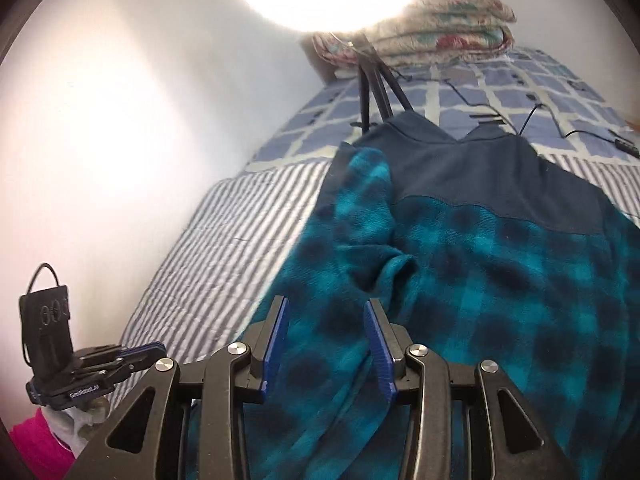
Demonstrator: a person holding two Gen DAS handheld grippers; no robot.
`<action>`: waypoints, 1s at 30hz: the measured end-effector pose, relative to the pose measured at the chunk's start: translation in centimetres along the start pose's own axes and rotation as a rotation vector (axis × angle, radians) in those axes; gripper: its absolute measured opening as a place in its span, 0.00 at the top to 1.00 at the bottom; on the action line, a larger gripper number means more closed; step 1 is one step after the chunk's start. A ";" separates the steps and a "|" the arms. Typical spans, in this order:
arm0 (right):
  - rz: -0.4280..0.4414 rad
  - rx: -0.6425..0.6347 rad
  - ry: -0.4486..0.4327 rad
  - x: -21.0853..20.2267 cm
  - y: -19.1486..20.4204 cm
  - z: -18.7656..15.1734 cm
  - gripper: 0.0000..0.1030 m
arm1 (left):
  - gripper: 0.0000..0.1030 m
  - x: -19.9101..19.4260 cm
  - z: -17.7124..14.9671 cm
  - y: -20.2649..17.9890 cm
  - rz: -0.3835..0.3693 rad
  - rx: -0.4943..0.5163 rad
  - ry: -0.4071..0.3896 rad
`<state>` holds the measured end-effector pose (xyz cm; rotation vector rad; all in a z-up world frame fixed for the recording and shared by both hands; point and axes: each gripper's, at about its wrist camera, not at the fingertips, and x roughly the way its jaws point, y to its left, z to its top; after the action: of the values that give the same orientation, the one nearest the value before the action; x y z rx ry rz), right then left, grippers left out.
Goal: Fold large clothes
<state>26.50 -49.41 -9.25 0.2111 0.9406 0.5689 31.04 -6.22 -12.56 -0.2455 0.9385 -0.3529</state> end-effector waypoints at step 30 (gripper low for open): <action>-0.296 0.174 0.132 -21.6 -1.2 -26.0 0.18 | 0.46 -9.0 -15.4 -7.0 -0.001 -0.007 0.093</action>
<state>-3.94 -64.08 -9.69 0.1870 1.1278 0.2295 12.23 -9.82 -12.19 -0.2376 1.0312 -0.3649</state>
